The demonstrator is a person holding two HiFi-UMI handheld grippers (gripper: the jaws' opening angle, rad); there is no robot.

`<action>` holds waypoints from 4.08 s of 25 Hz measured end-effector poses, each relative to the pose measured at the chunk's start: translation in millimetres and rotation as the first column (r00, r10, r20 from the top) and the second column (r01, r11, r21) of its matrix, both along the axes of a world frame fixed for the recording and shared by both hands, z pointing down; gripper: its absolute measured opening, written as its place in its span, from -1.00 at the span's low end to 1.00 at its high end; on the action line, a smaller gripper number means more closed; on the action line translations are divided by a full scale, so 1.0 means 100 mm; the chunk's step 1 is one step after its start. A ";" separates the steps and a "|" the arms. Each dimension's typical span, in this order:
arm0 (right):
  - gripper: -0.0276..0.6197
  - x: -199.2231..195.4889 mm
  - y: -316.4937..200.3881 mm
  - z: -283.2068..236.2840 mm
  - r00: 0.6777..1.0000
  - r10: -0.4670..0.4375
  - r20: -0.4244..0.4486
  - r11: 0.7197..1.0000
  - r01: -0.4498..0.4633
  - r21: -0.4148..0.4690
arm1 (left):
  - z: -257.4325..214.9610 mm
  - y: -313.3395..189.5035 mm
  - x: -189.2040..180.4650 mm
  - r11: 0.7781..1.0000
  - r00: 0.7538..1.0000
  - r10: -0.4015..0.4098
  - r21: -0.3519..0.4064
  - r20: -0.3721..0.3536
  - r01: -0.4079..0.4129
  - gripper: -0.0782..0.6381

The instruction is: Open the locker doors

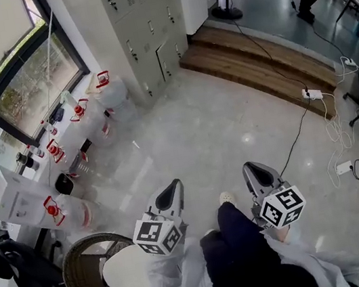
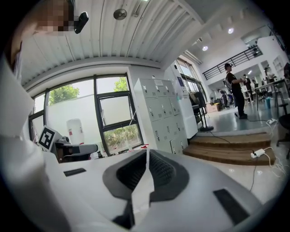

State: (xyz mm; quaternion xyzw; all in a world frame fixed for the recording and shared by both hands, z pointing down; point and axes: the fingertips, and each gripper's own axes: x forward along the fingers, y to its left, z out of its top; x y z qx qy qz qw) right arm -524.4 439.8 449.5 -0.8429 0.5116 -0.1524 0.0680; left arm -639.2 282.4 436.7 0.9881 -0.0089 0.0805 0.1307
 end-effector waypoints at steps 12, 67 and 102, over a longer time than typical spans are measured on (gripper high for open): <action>-0.62 1.11 -0.37 -0.15 0.999 -0.028 -0.025 0.999 0.029 0.030 | -0.13 -0.47 0.86 0.999 0.999 -0.044 0.023 -0.013 0.045 -0.76; -0.62 3.66 -1.52 0.11 0.993 -0.107 0.050 0.994 0.105 0.040 | 0.05 -1.34 3.43 0.997 0.997 -0.074 -0.007 0.012 0.074 -0.76; -0.62 5.11 -3.09 0.10 0.992 -0.114 0.049 0.992 0.112 0.052 | 0.07 -2.87 4.88 0.999 0.999 -0.038 0.003 0.030 0.038 -0.76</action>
